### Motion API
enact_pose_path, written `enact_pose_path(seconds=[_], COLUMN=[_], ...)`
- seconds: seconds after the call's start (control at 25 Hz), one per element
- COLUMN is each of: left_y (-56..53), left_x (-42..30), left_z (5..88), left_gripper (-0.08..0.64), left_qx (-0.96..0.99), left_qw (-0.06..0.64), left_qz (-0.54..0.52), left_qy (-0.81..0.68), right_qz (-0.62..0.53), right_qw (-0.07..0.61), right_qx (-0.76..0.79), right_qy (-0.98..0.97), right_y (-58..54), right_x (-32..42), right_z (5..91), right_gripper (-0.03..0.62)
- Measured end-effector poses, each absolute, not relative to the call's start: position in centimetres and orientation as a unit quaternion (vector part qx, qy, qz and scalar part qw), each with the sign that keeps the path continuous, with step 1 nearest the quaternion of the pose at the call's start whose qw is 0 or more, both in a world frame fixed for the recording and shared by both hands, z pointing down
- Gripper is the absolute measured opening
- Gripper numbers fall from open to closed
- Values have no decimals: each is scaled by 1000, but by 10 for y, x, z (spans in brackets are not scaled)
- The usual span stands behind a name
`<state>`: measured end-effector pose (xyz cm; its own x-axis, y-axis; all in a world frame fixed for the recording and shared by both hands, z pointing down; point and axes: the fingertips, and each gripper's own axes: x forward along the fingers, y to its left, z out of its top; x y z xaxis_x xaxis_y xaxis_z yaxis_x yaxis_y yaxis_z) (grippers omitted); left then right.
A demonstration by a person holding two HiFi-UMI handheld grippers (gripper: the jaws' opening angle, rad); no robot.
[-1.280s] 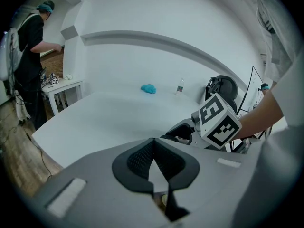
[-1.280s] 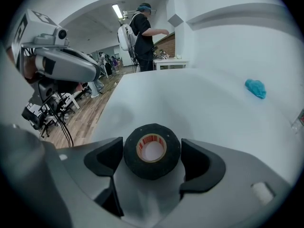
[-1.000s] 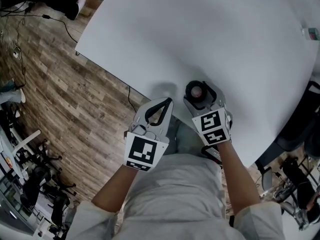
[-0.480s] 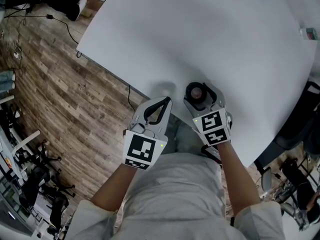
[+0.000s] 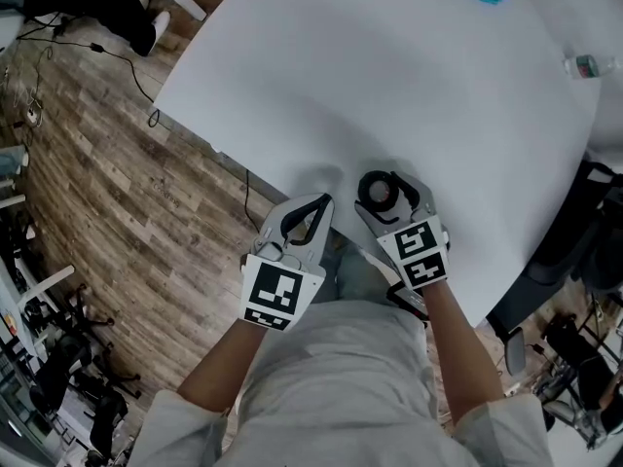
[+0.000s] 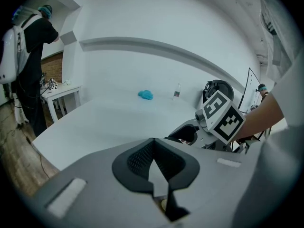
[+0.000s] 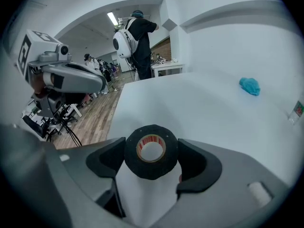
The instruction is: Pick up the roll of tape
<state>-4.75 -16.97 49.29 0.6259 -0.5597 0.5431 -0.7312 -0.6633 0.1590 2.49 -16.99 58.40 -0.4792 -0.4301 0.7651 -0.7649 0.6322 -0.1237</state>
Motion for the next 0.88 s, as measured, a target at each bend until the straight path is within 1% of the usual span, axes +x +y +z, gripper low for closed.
enact_pose_path(seconds=[0.88], left_y=[-153], left_x=[-41], left_z=[452], left_gripper=[15], left_qx=[891], left_qw=[142], left_qz=[226], left_qy=[-366], right_qz=[206], right_qw=[314], right_qx=[382], right_qy=[-844], right_y=[-150], right_x=[42], right_z=[507], right_gripper=[350])
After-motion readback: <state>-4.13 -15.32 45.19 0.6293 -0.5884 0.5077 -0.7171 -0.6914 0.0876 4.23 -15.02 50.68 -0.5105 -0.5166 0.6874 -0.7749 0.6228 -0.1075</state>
